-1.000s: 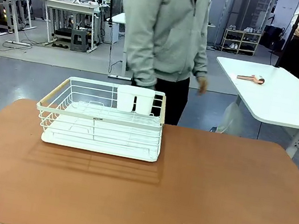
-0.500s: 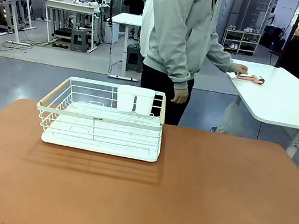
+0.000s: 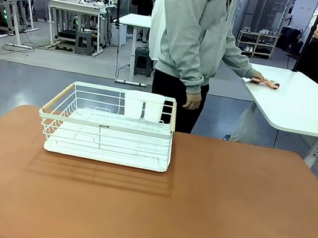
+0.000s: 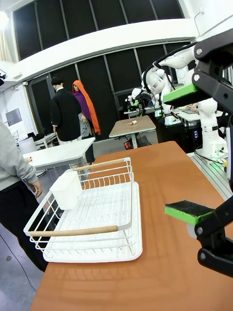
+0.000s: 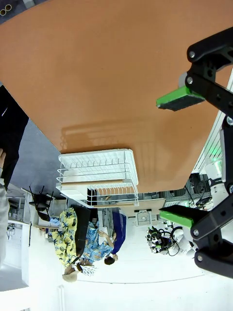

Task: Clean the table.
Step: Pick up the Lint Roller when the human hands it over.

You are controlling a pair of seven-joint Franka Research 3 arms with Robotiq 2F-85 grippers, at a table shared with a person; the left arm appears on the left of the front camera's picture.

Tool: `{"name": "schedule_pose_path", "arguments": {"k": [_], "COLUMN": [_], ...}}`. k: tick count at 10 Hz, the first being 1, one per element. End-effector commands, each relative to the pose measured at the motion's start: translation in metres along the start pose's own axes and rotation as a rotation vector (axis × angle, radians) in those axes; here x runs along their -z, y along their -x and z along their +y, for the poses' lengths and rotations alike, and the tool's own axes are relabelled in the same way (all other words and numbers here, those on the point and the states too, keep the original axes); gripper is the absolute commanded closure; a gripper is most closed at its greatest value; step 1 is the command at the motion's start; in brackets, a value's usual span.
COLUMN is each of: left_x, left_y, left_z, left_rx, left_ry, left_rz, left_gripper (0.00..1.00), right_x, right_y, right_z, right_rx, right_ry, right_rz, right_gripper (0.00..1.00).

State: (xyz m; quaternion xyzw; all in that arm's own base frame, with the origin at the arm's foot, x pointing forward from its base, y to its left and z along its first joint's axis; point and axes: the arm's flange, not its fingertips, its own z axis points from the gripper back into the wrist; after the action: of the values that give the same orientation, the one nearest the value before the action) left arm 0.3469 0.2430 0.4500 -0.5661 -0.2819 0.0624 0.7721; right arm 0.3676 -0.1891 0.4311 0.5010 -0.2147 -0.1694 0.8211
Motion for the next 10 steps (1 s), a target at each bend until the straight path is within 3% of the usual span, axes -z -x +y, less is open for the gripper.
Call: {"name": "schedule_pose_path", "arguments": {"k": [1, 10], "left_x": [-0.0024, -0.0024], "left_y": [0.0005, 0.0005], "left_z": [0.0001, 0.0001], "left_rx": [0.002, 0.002], "left_ry": [0.005, 0.005], "left_rz": [0.000, 0.000], "left_gripper": [0.00, 0.00], "right_x": [-0.0002, -0.0002], "right_y": [-0.0004, -0.0004], "right_z": [0.0008, 0.0008], "right_rx": [0.002, 0.002], "right_ry": [-0.010, -0.010], "right_rz": [-0.001, -0.001], "right_gripper": [0.00, 0.00]}}
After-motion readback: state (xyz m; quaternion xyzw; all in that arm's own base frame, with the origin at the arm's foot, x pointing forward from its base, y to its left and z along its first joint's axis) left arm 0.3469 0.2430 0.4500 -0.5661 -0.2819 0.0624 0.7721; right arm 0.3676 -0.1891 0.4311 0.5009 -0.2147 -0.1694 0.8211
